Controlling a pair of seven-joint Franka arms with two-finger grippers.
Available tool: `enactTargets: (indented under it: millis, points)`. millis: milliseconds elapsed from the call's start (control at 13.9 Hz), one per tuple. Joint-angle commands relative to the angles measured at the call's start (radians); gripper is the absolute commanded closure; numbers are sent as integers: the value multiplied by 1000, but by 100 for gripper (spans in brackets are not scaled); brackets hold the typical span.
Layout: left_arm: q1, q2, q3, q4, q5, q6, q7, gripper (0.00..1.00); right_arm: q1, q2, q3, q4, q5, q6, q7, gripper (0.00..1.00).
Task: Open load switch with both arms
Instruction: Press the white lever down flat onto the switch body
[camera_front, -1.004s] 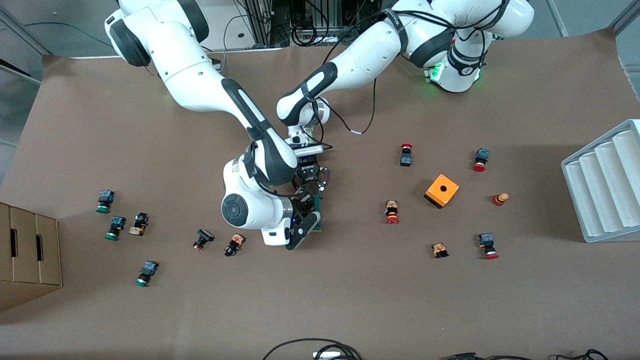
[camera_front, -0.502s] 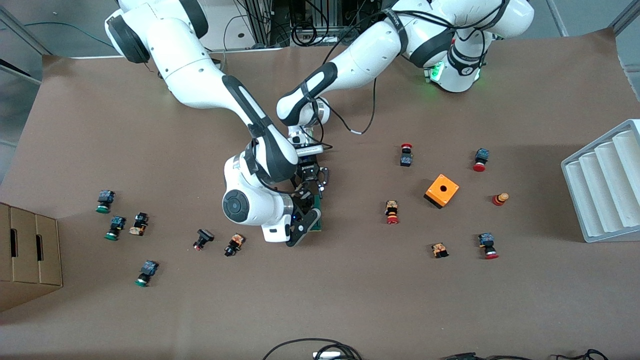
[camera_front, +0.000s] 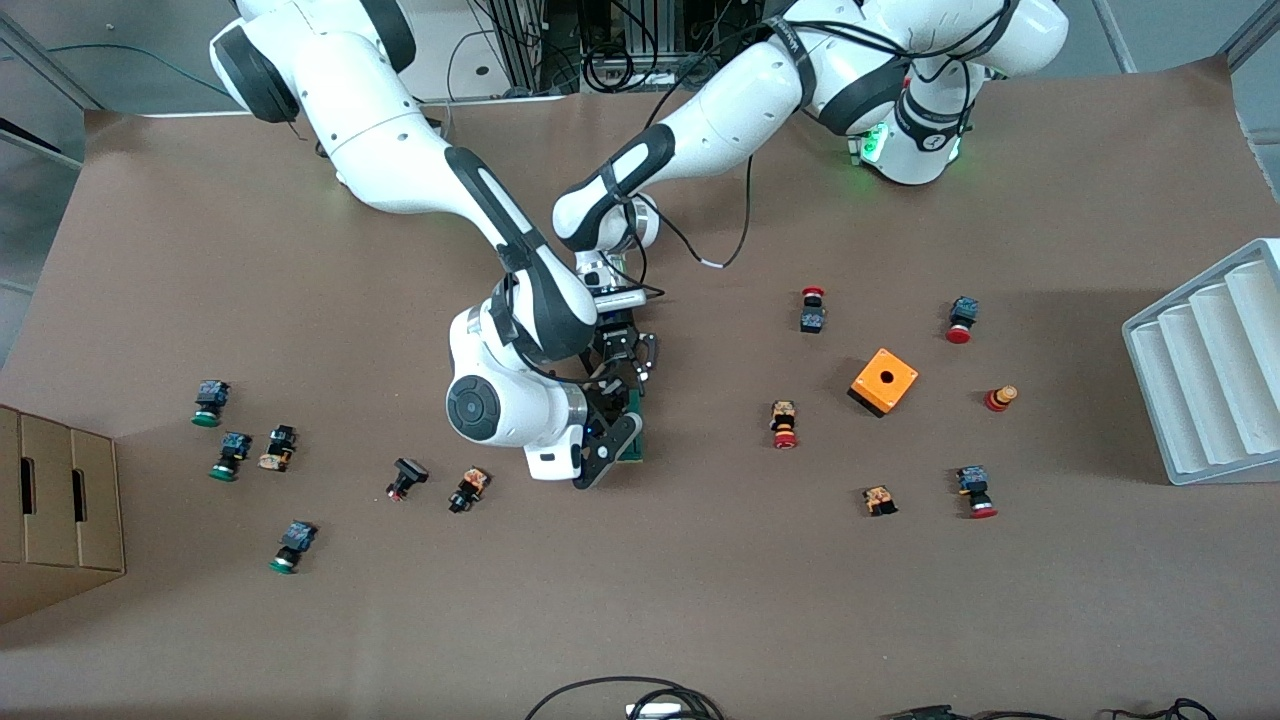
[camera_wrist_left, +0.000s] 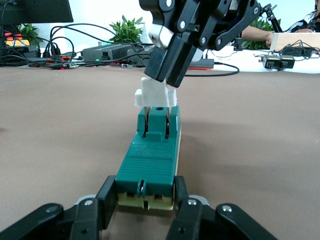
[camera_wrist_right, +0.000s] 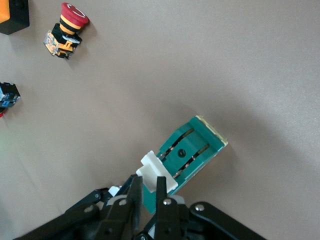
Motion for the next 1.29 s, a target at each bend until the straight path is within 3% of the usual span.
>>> enactTargets:
  millis: [0, 1219]
  points:
    - [4, -11, -12, -5, -15, 13, 20, 48, 19, -36, 7, -61, -5, 23, -4, 83]
    - [4, -9, -12, -8, -14, 13, 23, 49, 40, -33, 7, -107, -9, 100, -4, 85]
